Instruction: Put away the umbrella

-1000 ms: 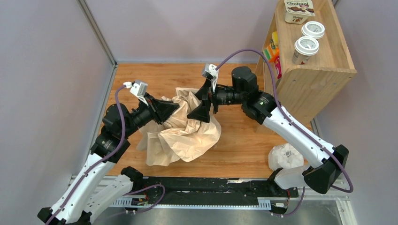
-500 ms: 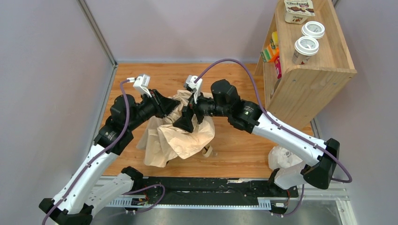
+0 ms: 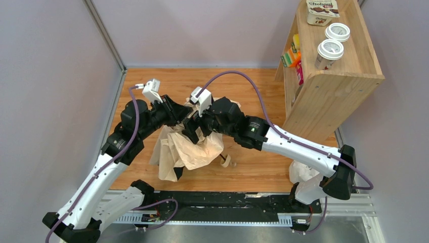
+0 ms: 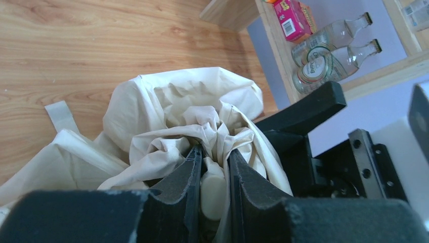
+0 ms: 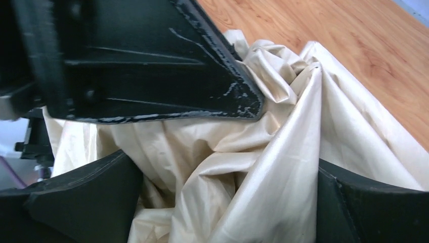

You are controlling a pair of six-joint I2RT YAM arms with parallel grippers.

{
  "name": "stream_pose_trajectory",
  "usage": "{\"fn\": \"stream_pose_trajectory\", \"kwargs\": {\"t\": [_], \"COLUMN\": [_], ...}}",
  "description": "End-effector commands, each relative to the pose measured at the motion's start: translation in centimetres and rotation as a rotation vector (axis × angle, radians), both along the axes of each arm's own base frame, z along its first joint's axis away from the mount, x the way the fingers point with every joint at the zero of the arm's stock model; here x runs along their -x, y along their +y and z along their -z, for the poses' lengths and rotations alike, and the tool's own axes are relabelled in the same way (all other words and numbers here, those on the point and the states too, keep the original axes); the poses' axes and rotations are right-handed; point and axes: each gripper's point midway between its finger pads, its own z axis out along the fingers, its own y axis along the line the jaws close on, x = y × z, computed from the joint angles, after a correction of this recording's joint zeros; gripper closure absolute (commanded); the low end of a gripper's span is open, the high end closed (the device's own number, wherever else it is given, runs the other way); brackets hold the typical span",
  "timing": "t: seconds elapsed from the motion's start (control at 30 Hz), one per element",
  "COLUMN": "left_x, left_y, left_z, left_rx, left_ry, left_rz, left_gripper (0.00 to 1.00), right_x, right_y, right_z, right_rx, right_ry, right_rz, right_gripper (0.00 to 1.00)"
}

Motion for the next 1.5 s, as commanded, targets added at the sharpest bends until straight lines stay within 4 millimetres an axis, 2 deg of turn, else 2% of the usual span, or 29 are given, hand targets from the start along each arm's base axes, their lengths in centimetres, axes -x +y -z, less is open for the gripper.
{"fn": "stream_pose_trajectory", "kwargs": {"t": [0.0, 0.2, 0.33, 0.47, 0.6, 0.63, 0.73, 0.77, 0.83, 0.87, 0.93, 0.97, 1.3, 1.33, 1.37, 1.4, 1.43, 1.47], "left_x": [1.4, 2.1, 2.5, 3.0, 3.3, 3.3, 3.3, 3.3, 3.3, 3.3, 3.3, 3.3, 3.7, 3.7, 3.7, 3.8, 3.6, 3.8], "left_y": [-0.6, -1.1, -2.2, -3.2, -3.6, -3.6, -4.0, -4.1, -4.3, -4.6, -4.9, -4.9, -4.8, -4.7, -4.7, -4.5, -4.2, -3.8], "left_z": [-5.4, -4.6, -5.4, -6.5, -6.5, -6.6, -6.3, -6.4, -6.4, -6.3, -6.8, -6.8, -7.6, -7.9, -7.5, -8.2, -7.6, -8.6], "left_rx": [0.081, 0.067, 0.111, 0.151, 0.172, 0.177, 0.203, 0.216, 0.234, 0.24, 0.263, 0.268, 0.236, 0.23, 0.215, 0.198, 0.172, 0.146], "left_ry": [-0.204, -0.19, -0.206, -0.223, -0.206, -0.208, -0.187, -0.187, -0.177, -0.171, -0.181, -0.177, -0.218, -0.234, -0.215, -0.244, -0.222, -0.267], "left_rz": [0.082, 0.131, 0.199, 0.258, 0.289, 0.289, 0.304, 0.306, 0.314, 0.328, 0.343, 0.347, 0.362, 0.361, 0.358, 0.355, 0.338, 0.329], "left_gripper": [1.0, 1.0, 1.0, 1.0, 1.0, 1.0, 1.0, 1.0, 1.0, 1.0, 1.0, 1.0, 1.0, 0.92, 0.84, 0.67, 0.59, 0.4], "right_x": [-2.1, -3.2, -2.9, -2.9, -3.2, -3.2, -2.7, -2.8, -3.1, -3.4, -3.2, -3.3, -1.8, -1.7, -1.1, -0.9, -0.9, -0.9], "right_y": [-0.9, -1.2, 0.2, 0.8, 0.0, 0.0, 0.3, 0.3, 0.4, 0.5, 0.7, 0.6, 0.0, -0.1, 0.0, -0.2, -0.4, -0.7], "right_z": [0.4, 0.5, 0.1, -0.1, -0.5, -1.6, -2.3, -2.3, -2.0, -1.8, -1.6, -1.6, -0.8, -0.8, -0.8, -0.6, -0.5, -0.3], "right_rx": [0.041, 0.049, 0.008, -0.03, -0.098, -0.151, -0.186, -0.184, -0.177, -0.174, -0.166, -0.168, -0.195, -0.197, -0.2, -0.199, -0.198, -0.193], "right_ry": [-0.051, -0.07, -0.067, -0.088, -0.118, -0.138, -0.151, -0.148, -0.147, -0.144, -0.139, -0.14, -0.124, -0.12, -0.109, -0.099, -0.095, -0.091], "right_rz": [0.09, 0.146, 0.085, 0.069, 0.086, 0.078, 0.043, 0.055, 0.067, 0.078, 0.064, 0.066, 0.014, 0.015, -0.02, -0.019, -0.013, -0.007], "right_gripper": [0.0, 0.0, 0.0, 0.0, 0.11, 0.16, 0.32, 0.33, 0.29, 0.2, 0.2, 0.24, 0.96, 1.0, 1.0, 1.0, 1.0, 1.0]}}
